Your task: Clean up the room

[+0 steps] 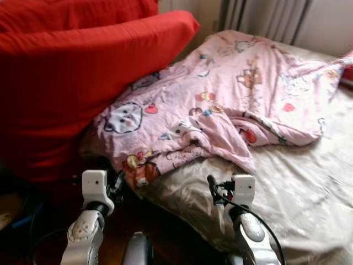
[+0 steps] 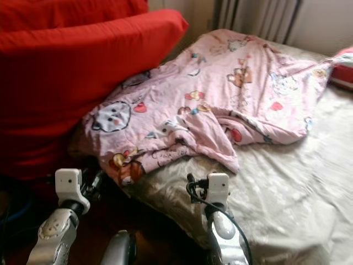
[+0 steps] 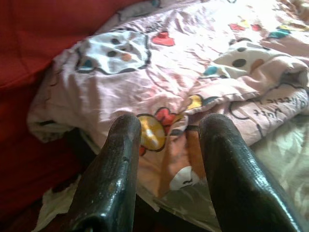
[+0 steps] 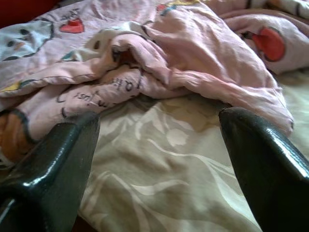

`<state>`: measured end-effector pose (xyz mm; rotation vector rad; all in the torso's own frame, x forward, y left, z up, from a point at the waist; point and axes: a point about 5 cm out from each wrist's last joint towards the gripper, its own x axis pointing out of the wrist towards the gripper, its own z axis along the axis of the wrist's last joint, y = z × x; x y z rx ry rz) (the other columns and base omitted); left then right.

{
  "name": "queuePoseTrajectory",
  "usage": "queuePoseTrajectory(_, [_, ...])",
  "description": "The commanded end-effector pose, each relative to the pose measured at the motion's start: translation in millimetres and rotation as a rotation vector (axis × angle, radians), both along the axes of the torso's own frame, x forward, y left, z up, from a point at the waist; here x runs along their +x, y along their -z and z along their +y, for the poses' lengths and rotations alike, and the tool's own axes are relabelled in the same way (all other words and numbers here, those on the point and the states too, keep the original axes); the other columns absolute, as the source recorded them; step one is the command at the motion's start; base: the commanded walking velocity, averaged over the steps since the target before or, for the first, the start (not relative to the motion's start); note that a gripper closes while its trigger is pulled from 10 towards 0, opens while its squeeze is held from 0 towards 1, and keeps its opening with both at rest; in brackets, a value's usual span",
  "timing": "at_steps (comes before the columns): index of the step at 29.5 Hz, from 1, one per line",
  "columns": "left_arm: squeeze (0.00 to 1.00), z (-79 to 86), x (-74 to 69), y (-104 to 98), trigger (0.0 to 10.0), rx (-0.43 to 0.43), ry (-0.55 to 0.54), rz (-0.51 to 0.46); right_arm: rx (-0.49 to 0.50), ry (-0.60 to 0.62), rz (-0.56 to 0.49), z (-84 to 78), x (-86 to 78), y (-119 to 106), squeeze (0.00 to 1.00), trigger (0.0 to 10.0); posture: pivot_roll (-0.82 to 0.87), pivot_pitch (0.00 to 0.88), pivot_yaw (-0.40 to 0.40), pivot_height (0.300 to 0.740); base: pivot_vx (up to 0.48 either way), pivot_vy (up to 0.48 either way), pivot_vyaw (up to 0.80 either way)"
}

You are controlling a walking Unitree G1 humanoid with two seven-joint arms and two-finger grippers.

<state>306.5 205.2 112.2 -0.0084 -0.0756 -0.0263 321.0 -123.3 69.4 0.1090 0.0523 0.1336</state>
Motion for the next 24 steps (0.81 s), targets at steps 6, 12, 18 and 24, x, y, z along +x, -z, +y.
queuePoseTrajectory(6, [0.00,0.3,-2.7,4.2,10.0,-0.007,0.011,0.026,0.004,0.001,-0.004,0.6,-1.4,0.4,0.00,10.0,0.10,0.228,0.010,0.595,0.173,0.000,0.00])
queuePoseTrajectory(12, [0.00,0.3,-3.0,4.1,10.0,-0.010,0.011,0.028,0.005,0.003,-0.006,0.4,-1.6,0.2,0.00,10.0,0.10,0.229,0.009,0.595,0.284,0.000,0.00])
queuePoseTrajectory(18, [0.00,0.3,-2.7,3.5,10.0,-0.012,0.012,0.024,0.004,-0.001,-0.006,1.4,-1.2,-0.2,0.00,10.0,0.10,0.230,0.008,0.595,0.324,0.000,0.00])
queuePoseTrajectory(24, [0.00,0.4,-2.5,2.7,10.0,-0.012,0.014,0.024,0.004,0.005,-0.006,1.2,-0.7,-0.6,0.00,10.0,0.10,0.234,0.008,0.595,0.354,0.000,0.00])
